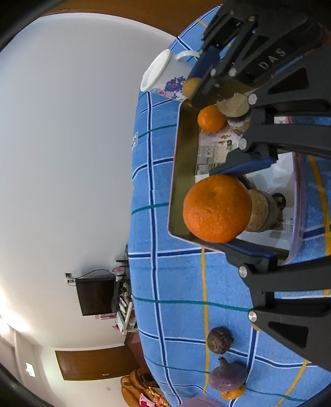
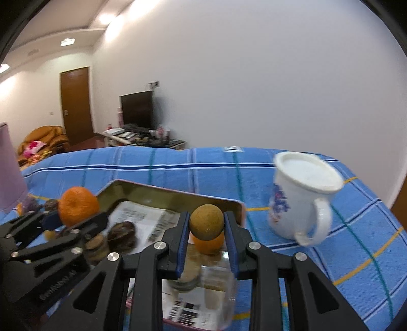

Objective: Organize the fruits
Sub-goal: 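Lower the orange and tan fruit into the tin box and open both tools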

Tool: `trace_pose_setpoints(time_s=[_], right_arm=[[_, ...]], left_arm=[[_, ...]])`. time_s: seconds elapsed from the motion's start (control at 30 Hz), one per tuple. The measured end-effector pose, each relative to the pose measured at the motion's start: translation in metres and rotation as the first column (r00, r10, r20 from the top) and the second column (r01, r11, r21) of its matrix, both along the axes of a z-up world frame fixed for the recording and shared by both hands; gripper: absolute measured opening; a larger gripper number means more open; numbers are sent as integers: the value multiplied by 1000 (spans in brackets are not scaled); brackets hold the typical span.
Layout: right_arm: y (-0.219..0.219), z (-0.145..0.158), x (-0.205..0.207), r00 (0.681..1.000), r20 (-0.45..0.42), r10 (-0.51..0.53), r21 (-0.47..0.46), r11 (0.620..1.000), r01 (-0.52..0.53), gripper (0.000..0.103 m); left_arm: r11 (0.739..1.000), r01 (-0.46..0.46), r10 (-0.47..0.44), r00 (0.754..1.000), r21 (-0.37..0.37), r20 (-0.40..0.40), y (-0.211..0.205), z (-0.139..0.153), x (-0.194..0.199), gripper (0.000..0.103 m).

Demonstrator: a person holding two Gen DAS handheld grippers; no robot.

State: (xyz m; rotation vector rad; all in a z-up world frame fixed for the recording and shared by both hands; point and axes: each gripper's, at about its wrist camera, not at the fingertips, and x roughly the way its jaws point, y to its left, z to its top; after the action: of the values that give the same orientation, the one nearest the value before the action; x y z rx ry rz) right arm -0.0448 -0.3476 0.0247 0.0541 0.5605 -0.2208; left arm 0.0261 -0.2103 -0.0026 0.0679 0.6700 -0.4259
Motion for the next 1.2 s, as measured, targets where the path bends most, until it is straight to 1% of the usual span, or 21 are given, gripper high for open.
trace_pose_setpoints(time_s=[0.13,0.27,0.47,0.7,0.83,1.0,1.07,1.13,1.2], right_arm=[[7,-3,7,998,-23,55,22,998,-54,29],[3,-9,16,996,-55,77,68,995,-73,29],[-5,-17,25,992,-85,98,131,988,-87,29],[-7,-18,26,990,-77,114,164,981,-100,29],[-12,-19,26,990,-65,122,200,974,-107,29],[-18,-19,24,991,-46,129,248,962,-113,30],[-19,-19,24,991,-42,128,259,959,-112,30],[-20,-19,22,992,-33,121,268,957,-107,30],[-21,-16,18,994,-6,107,266,959,-102,30]], left_arm=[[1000,10,-10,999,19,-41,-4,-5,5,48],[998,26,-24,999,51,-39,-11,-7,3,48],[999,26,-24,998,47,-55,-12,-8,6,48],[999,29,-26,998,44,-59,-10,-8,6,48],[998,30,-27,998,47,-58,-11,-9,6,50],[999,15,-13,999,44,-44,-9,-7,4,58],[999,-1,3,999,46,-32,-7,-6,2,66],[999,6,-5,1000,32,-25,-5,-4,-1,69],[999,15,-15,1000,29,-9,-5,-2,-5,77]])
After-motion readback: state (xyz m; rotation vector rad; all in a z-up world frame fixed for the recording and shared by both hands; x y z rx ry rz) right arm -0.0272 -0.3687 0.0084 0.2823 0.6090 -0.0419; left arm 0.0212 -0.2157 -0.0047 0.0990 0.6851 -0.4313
